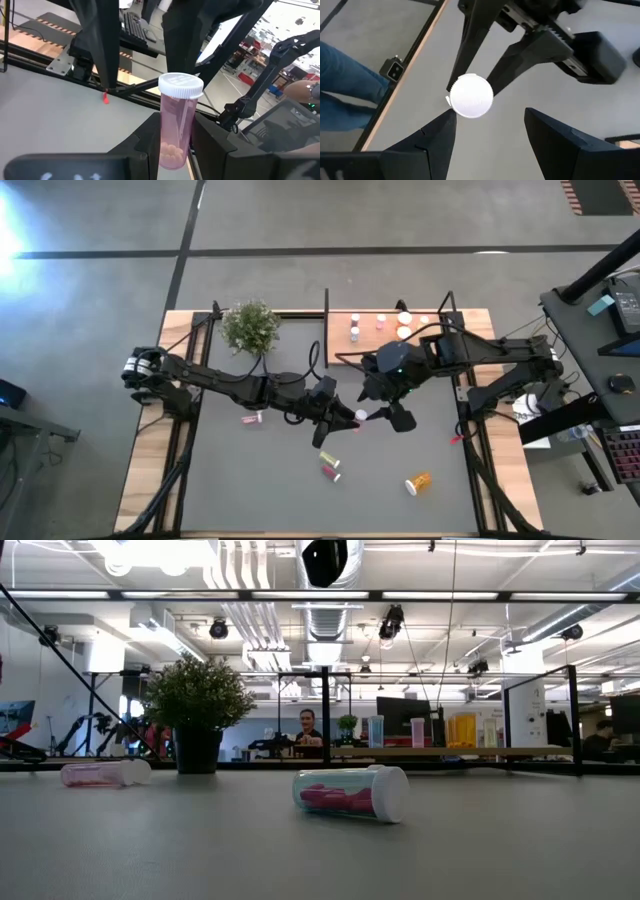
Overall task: Pick and place medicine bottles onto shelf by color
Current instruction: Put the right pink pill bottle on the shelf aligned with the other pink pill bottle
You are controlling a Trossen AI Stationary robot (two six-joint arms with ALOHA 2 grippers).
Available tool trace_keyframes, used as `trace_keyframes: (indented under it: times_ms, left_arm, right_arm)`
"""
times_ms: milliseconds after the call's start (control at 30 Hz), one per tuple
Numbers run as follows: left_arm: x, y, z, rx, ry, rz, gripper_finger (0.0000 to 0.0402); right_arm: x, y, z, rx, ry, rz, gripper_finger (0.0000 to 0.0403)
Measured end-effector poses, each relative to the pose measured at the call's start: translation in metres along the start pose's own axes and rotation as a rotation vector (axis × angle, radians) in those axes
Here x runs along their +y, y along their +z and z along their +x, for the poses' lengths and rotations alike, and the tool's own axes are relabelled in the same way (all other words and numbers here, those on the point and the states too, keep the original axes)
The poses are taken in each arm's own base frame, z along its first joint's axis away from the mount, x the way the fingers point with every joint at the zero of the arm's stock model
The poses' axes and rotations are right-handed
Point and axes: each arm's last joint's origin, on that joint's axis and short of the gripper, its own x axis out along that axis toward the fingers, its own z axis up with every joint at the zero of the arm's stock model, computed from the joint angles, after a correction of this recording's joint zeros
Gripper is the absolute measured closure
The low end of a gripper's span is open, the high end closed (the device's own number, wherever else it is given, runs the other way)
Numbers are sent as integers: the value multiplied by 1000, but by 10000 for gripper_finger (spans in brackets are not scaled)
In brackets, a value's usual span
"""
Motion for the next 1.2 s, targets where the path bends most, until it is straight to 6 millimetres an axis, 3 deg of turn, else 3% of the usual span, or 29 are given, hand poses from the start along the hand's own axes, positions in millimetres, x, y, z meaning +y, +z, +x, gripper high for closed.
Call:
trace_keyframes:
  times_ms: [633,1200]
  left_arm:
    - [1,1,0,-22,29,10,324]
    - [0,2,-1,-36,24,6,324]
  right_arm:
    - [-1,7,7,-55,55,-12,181]
    - [-1,7,6,-57,57,-5,303]
